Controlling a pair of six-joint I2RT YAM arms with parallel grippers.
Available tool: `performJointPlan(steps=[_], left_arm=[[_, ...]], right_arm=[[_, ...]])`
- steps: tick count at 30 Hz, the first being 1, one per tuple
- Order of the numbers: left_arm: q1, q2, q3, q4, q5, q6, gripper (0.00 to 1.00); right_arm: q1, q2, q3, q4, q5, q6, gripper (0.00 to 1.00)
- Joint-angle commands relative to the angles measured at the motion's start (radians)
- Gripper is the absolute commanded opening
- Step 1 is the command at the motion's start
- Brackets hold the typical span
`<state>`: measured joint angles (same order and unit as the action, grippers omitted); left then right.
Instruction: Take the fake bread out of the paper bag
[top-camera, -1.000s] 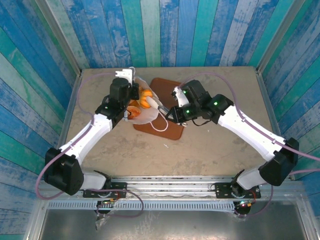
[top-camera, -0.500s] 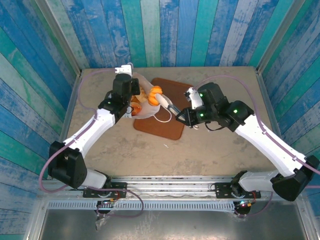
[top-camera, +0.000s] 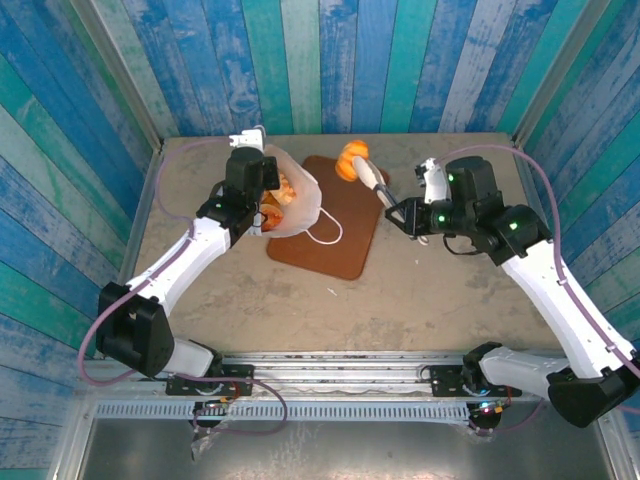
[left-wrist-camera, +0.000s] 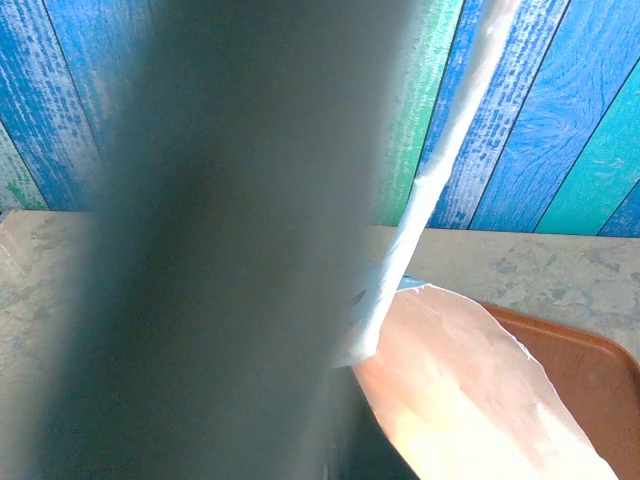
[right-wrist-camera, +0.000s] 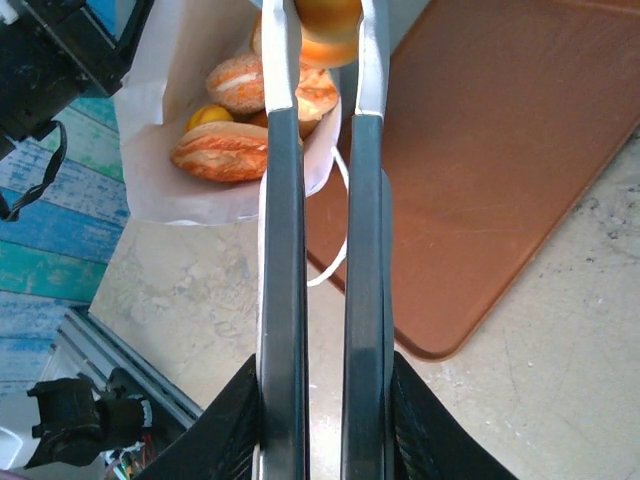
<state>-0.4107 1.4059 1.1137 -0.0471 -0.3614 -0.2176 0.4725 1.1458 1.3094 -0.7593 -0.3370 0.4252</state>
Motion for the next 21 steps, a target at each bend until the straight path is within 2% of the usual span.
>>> performJointPlan(steps=[1, 11, 21], left_arm=[[-0.002, -0.028, -0.001, 0.025, -0.017, -0.005, 0.0], [-0.003, -0.07, -0.019, 0.014, 0.001, 0.009, 0.0], [-0.002, -0.066, 0.027, 0.005, -0.015, 0.018, 0.0]], right_arm=[[-0.034, 0.014, 0.033, 0.025, -0.022, -0.032, 0.28], [-0.118, 0.178, 0.036, 0.112, -0.117, -0.033, 0.28], [-0.132, 0.503, 0.169, 0.157, -0.281, -0.023, 0.28]])
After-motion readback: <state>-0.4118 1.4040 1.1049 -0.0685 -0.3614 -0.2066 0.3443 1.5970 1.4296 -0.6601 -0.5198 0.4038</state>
